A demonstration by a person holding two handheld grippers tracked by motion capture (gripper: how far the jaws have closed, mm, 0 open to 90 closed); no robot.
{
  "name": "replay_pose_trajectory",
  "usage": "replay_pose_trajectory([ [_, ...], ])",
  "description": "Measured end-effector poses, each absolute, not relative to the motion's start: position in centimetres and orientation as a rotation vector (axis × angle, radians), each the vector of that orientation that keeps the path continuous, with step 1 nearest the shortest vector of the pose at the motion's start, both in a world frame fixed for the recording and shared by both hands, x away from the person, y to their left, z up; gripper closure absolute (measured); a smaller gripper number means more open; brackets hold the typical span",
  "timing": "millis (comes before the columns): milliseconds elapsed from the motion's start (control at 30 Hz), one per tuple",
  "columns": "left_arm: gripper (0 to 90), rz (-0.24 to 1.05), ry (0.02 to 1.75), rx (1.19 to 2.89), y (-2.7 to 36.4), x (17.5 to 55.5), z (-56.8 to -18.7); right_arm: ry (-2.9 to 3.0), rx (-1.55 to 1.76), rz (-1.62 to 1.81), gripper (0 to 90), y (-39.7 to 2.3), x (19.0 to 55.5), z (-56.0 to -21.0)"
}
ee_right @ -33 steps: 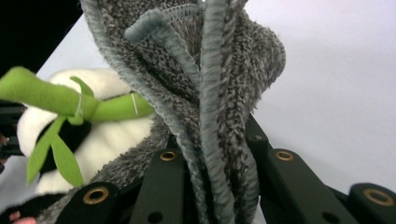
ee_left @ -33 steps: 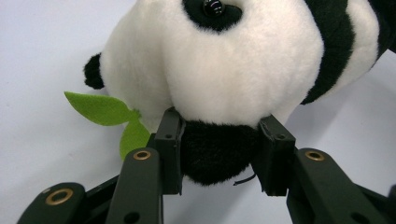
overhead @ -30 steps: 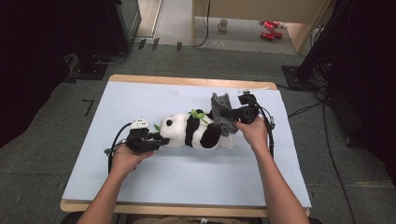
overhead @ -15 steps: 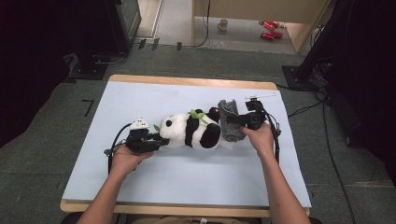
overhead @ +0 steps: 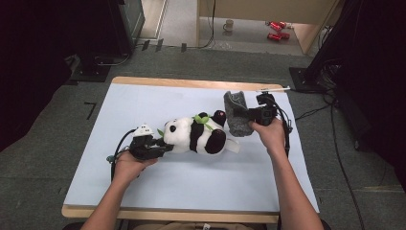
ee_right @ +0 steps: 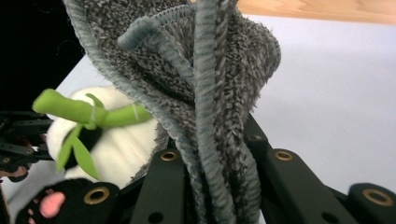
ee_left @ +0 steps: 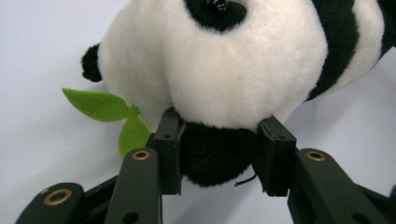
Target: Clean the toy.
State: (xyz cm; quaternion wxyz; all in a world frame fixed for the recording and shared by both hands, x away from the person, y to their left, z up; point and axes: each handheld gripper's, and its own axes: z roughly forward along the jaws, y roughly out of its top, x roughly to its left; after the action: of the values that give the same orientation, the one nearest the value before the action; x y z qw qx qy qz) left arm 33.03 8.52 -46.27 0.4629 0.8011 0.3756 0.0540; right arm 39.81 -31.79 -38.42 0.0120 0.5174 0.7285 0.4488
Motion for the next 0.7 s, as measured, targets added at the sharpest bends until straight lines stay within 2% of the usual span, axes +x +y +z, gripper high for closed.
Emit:
replay_pose_trajectory([
  [433,58.8,0.15,0.951,1.961,8.4,32.5,-46.5,2.343,1.593,1.4,76.0,-28.2,41.8,-39.2],
  [700,58.5,0.144,0.963,1.952,8.4,32.5,-46.5,2.36,1.645,1.375,75.5,-29.0,42.1,-40.5],
])
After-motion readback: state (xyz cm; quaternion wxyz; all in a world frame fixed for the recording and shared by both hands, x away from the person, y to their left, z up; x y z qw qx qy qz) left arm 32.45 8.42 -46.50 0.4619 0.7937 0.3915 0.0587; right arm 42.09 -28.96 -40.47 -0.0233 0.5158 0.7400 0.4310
